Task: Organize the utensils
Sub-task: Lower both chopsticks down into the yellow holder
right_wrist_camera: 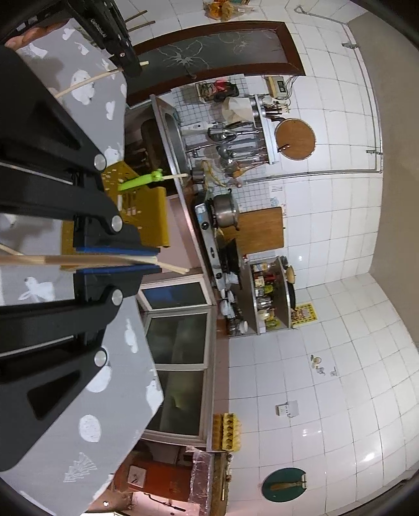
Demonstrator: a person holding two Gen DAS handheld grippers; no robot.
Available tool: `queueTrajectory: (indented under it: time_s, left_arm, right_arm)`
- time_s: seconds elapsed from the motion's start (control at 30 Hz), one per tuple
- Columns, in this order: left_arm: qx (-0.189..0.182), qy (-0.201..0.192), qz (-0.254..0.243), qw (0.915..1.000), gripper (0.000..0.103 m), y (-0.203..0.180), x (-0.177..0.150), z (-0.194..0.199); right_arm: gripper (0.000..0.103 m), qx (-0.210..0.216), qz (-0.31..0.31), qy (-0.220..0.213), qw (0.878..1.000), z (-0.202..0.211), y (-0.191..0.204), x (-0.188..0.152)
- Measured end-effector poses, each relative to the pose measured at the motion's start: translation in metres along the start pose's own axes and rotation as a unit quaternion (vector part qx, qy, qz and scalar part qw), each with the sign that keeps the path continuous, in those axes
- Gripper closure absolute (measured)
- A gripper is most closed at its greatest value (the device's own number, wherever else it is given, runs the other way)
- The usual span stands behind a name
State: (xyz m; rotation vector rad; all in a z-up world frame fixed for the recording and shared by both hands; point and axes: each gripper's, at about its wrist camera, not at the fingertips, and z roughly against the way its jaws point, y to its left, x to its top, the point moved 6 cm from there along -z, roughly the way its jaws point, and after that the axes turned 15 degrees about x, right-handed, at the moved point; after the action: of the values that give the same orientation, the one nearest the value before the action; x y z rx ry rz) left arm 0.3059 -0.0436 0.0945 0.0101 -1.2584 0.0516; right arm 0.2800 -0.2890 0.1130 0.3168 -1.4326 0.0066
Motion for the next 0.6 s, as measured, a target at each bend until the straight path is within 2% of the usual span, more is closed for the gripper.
queueTrajectory:
  time_s: [0.17,0.6]
  left_arm:
    - [-0.009,-0.022,0.0,0.9997,0.099,-0.011,0.028,-0.005]
    - [-0.03,-0.103,0.004,0.9942,0.099,-0.046,0.136,-0.018]
  right_arm:
    - [0.097,0.006,0.0,-0.02,1.0,-0.017,-0.003,0.028]
    - [0.097,0.015,0.001,-0.089,0.996,-0.079,-0.005,0.107]
